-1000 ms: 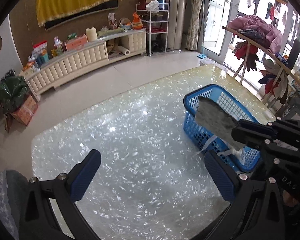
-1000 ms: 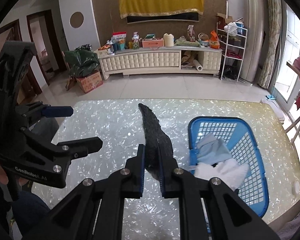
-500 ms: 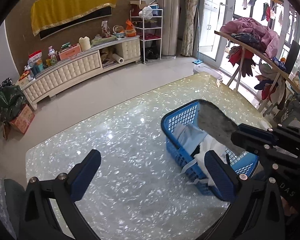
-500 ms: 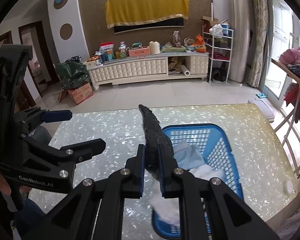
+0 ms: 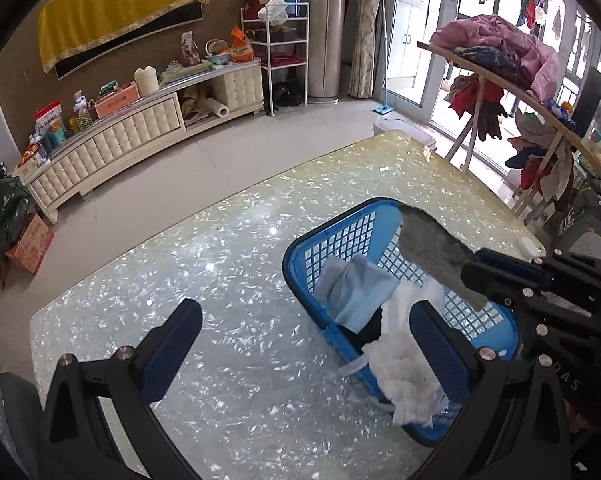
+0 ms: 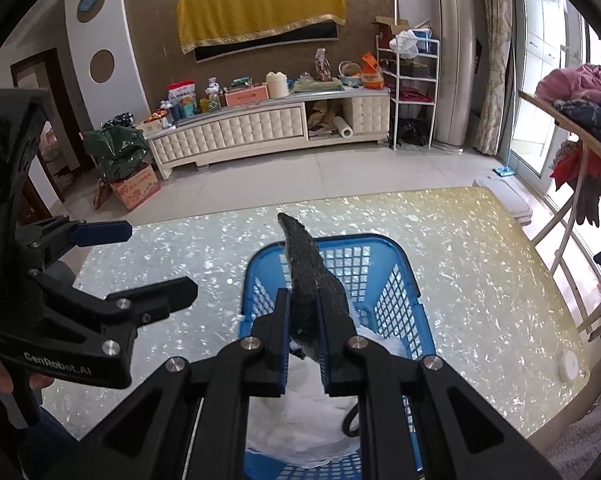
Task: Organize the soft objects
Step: 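Carry the black pad over the blue basket with the right gripper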
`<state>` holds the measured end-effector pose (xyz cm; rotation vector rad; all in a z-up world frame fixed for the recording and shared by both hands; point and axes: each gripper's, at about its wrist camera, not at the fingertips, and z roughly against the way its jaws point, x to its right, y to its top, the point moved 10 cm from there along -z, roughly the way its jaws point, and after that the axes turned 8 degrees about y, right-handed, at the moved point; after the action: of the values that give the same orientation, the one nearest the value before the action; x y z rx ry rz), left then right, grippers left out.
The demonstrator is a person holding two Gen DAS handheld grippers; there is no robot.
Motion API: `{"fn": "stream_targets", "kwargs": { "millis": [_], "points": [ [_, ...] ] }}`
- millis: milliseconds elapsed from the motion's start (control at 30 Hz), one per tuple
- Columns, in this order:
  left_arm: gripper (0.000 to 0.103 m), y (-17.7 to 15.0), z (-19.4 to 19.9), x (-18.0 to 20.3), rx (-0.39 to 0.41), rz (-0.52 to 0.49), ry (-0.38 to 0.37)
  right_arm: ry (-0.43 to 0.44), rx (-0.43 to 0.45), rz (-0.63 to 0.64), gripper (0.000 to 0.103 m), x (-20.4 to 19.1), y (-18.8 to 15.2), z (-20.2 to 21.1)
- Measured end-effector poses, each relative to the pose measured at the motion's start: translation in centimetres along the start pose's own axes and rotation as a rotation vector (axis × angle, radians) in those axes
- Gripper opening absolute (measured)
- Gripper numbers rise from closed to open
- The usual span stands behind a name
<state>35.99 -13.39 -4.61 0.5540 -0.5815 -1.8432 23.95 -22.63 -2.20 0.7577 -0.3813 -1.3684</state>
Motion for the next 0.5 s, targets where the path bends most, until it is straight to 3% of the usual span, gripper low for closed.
{"fn": "stream_targets", "kwargs": {
  "millis": [500],
  "points": [
    [0.103,0.6,-5.8,0.8,-0.064,0.002,-0.013,-0.041,-0.093,-0.043,0.011,2.8,-1.5,-3.6]
  ]
}}
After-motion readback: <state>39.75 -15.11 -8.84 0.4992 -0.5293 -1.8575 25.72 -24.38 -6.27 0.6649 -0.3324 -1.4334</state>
